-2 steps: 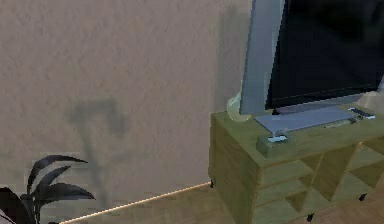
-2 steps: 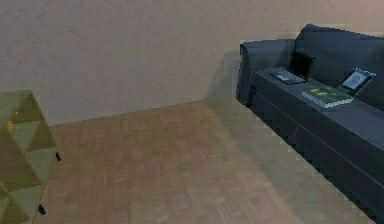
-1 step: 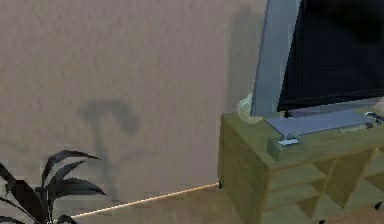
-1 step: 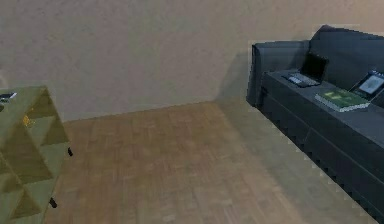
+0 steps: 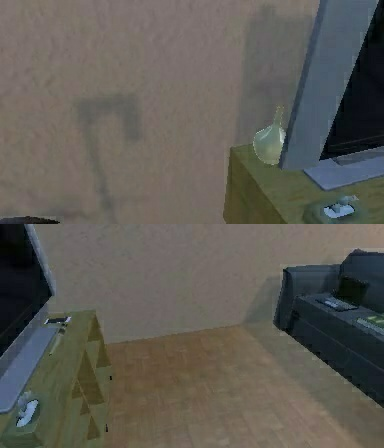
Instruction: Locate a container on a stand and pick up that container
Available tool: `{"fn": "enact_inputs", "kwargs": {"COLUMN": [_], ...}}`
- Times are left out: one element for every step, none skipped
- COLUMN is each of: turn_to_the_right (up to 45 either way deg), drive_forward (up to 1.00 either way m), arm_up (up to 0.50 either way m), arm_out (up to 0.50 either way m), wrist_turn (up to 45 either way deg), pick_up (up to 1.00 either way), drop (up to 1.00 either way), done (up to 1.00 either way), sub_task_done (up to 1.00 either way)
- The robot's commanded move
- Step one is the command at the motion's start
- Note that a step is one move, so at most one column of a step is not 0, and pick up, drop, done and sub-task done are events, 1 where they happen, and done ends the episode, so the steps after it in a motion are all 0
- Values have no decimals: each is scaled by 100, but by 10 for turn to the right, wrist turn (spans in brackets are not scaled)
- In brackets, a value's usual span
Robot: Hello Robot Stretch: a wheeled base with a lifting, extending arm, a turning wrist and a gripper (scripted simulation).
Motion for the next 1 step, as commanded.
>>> {"fn": "enact_inputs", "kwargs": {"turn_to_the_right": [-450], "drive_forward": [0], "arm_up": [0], "arm_out": [0], "wrist_turn": [0], "pick_up": [0], "drop": [0], "done": [0], "sub_task_done": [0]}}
